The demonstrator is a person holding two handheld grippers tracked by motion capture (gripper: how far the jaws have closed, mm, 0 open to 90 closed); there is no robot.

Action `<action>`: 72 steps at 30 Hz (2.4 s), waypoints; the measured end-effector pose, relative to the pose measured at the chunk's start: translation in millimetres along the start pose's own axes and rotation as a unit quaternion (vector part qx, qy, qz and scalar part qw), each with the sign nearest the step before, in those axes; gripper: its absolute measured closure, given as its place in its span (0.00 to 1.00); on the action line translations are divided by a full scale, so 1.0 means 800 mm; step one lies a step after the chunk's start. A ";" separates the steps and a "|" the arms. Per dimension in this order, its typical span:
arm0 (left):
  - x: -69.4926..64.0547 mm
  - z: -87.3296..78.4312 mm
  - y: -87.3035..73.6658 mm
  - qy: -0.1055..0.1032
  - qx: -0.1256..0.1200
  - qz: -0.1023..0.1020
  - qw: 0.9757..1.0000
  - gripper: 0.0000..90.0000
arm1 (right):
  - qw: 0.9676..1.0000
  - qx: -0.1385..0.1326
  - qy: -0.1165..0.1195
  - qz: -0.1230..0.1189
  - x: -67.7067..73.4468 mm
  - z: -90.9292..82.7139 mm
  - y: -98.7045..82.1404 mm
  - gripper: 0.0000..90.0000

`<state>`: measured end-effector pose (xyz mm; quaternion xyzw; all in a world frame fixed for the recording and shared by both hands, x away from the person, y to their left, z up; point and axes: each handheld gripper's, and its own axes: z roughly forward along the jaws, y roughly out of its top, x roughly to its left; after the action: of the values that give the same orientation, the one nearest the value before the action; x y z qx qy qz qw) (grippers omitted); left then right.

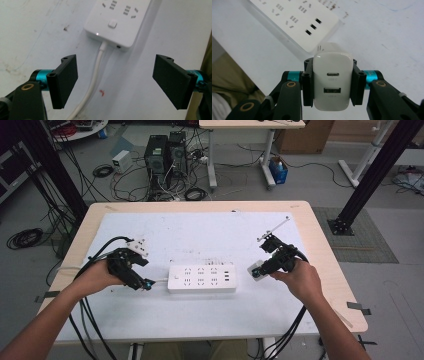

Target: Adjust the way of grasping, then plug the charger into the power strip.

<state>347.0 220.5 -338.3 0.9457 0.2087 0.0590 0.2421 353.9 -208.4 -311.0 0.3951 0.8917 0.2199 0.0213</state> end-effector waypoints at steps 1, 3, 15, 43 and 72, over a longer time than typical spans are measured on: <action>0.001 0.000 -0.004 0.003 0.003 -0.003 1.000 0.23 | 1.000 0.007 -0.011 -0.007 -0.002 -0.003 -0.003 0.69; 0.002 -0.002 -0.011 0.012 0.013 0.011 1.000 0.23 | 1.000 0.012 -0.020 -0.012 -0.003 -0.004 -0.004 0.69; 0.002 -0.009 -0.023 0.025 0.057 0.003 0.998 0.23 | 0.987 0.108 -0.092 -0.072 -0.007 -0.007 -0.021 0.69; 0.007 -0.013 -0.029 0.052 0.052 -0.010 0.997 0.23 | 0.984 0.080 -0.087 -0.131 0.002 -0.013 -0.007 0.69; 0.010 0.005 -0.039 0.041 0.049 -0.016 0.998 0.23 | 0.969 0.072 0.008 -0.237 0.046 0.057 0.111 0.69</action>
<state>343.8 246.8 -357.1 0.9498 0.2359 0.0834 0.1880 400.3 -112.4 -310.5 0.1708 0.9736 0.1471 0.0370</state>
